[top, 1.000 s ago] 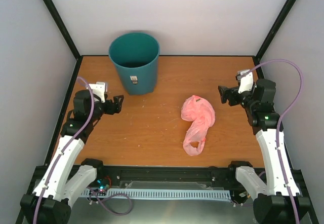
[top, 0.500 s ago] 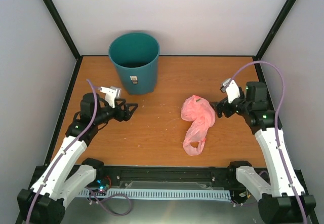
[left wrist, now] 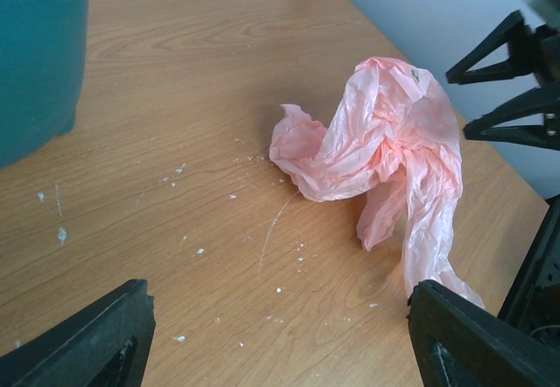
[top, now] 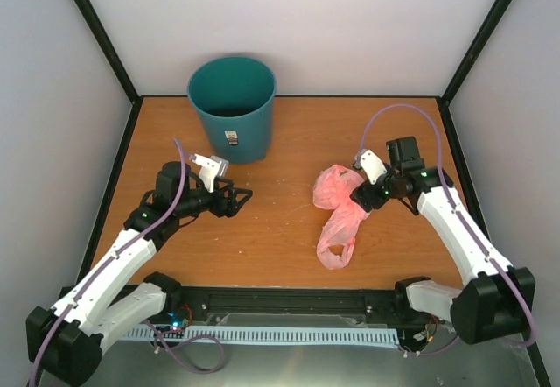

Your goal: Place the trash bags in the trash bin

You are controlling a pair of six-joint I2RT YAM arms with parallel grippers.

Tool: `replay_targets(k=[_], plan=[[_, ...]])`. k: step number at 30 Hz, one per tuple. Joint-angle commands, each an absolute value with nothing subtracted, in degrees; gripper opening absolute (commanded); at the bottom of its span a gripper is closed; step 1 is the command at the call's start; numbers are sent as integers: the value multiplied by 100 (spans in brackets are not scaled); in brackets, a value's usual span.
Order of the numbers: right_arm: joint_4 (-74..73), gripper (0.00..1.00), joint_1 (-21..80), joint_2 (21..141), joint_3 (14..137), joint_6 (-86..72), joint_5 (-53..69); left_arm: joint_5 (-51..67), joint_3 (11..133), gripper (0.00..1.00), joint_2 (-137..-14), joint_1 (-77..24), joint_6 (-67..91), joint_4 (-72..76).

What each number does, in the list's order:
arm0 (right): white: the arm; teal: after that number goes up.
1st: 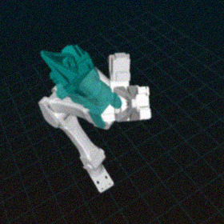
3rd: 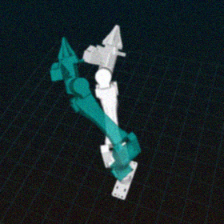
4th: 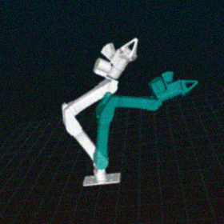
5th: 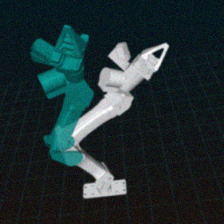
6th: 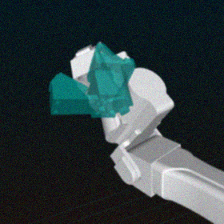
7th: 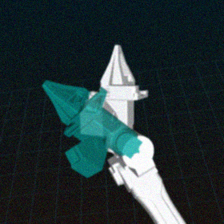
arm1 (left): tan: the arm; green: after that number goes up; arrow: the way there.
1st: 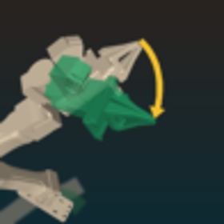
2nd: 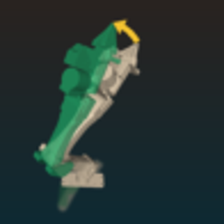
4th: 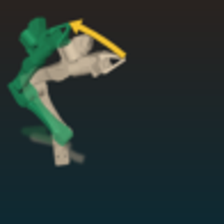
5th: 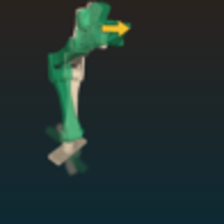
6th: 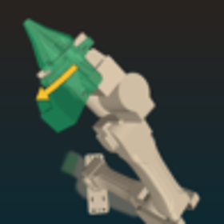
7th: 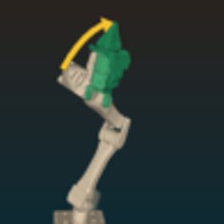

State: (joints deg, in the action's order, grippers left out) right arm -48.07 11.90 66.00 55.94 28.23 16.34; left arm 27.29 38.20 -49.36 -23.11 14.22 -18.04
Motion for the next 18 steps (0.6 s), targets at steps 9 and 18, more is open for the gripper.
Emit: replay_targets(k=[9,18], plan=[[-4822,7,1852,7851,6024,2921,1601,2743,4001,83,-4758,-2382,1340,-1792],[-7291,3,2232,7208,7671,4831,4837,2426,3993,83,-4582,-2382,1362,-1814]])
